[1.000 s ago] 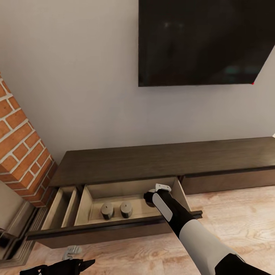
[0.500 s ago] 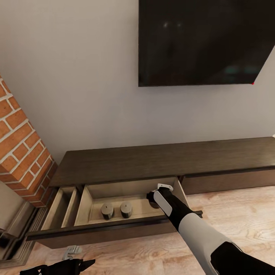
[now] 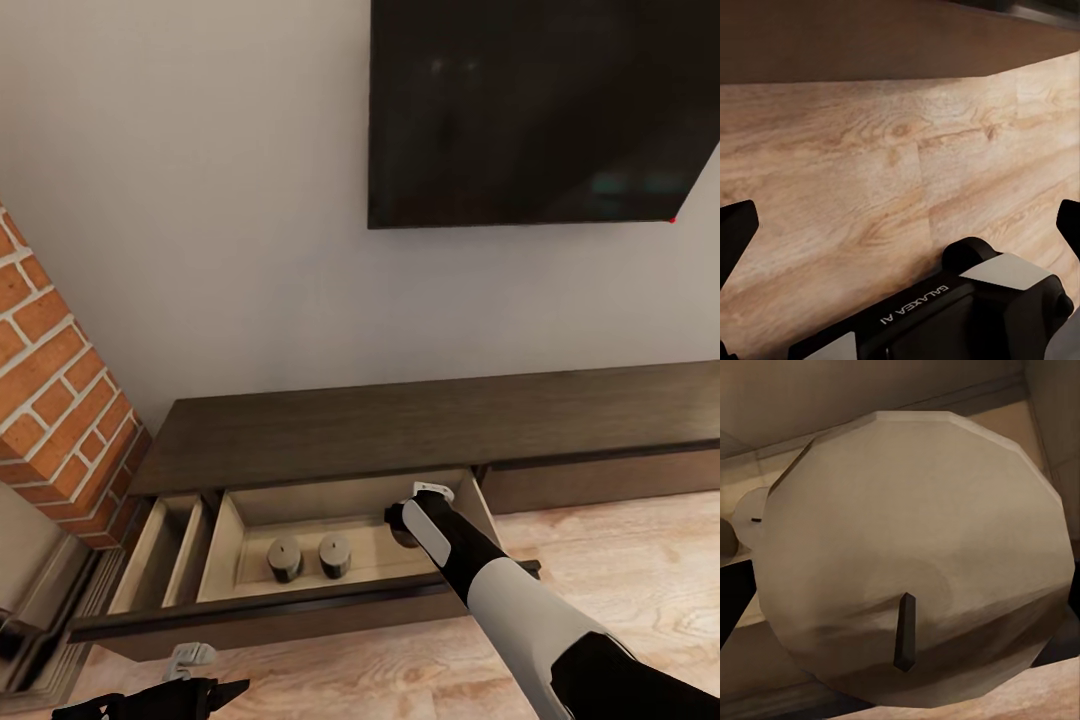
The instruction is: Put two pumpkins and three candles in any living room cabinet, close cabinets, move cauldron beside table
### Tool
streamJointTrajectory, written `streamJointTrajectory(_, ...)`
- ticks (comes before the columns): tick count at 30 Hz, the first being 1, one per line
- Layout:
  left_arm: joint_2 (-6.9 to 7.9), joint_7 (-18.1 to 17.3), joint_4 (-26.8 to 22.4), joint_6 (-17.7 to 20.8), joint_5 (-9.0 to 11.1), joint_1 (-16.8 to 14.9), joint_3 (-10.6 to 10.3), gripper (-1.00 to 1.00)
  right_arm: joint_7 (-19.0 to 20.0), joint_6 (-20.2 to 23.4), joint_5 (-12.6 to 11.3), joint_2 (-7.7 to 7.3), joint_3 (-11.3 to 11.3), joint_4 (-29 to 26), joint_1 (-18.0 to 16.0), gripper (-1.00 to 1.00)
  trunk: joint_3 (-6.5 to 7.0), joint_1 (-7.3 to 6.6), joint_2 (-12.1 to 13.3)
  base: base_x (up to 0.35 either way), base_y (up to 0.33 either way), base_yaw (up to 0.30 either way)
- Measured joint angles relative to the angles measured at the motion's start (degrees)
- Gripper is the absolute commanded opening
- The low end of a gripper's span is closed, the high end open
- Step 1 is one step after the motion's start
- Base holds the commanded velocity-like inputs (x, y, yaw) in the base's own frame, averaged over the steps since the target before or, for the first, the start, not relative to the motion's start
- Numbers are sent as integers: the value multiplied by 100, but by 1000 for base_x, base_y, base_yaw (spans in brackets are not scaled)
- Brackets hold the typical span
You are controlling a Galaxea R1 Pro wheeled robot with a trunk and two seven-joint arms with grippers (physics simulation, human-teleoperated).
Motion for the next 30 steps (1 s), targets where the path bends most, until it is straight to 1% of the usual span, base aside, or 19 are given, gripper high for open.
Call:
streamJointTrajectory(7,2,-2,0,0,5,0,3,100,0,0,-4,0,0,0,0,-100,0,0,0,4,3,0)
streamJointTrajectory(30,0,0,0,0,-1,0,2,100,9,2,-3,0,-1,1,0,-100,-412,505,-921,0,0,0)
